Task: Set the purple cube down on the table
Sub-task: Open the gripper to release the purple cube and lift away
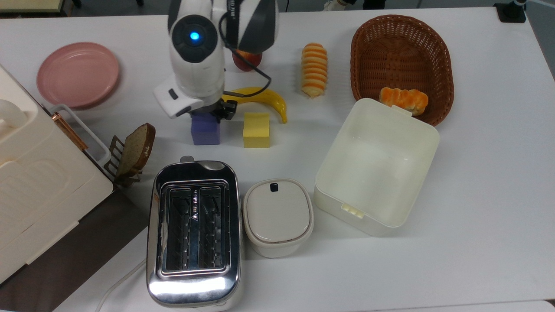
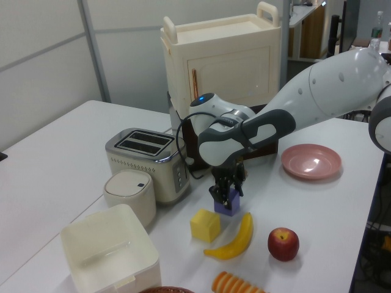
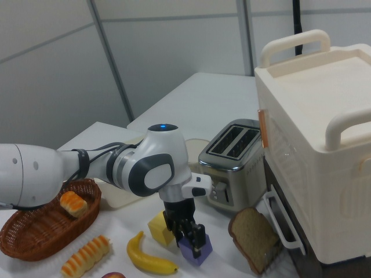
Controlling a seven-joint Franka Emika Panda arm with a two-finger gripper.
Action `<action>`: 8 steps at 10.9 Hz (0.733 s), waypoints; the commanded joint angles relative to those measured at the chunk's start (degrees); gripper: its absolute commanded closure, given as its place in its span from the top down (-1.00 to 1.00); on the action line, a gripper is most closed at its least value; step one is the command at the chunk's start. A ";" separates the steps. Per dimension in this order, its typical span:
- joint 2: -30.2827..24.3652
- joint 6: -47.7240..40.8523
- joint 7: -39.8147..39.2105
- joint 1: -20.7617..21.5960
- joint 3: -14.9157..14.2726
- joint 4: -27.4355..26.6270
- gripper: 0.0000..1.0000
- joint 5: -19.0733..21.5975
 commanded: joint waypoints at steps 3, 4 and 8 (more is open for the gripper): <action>-7.03 -2.07 3.37 0.27 0.06 1.59 1.00 -0.89; -10.28 -2.95 4.26 0.18 0.32 2.39 1.00 -1.24; -16.63 -12.27 4.10 -4.97 5.82 6.96 1.00 -0.90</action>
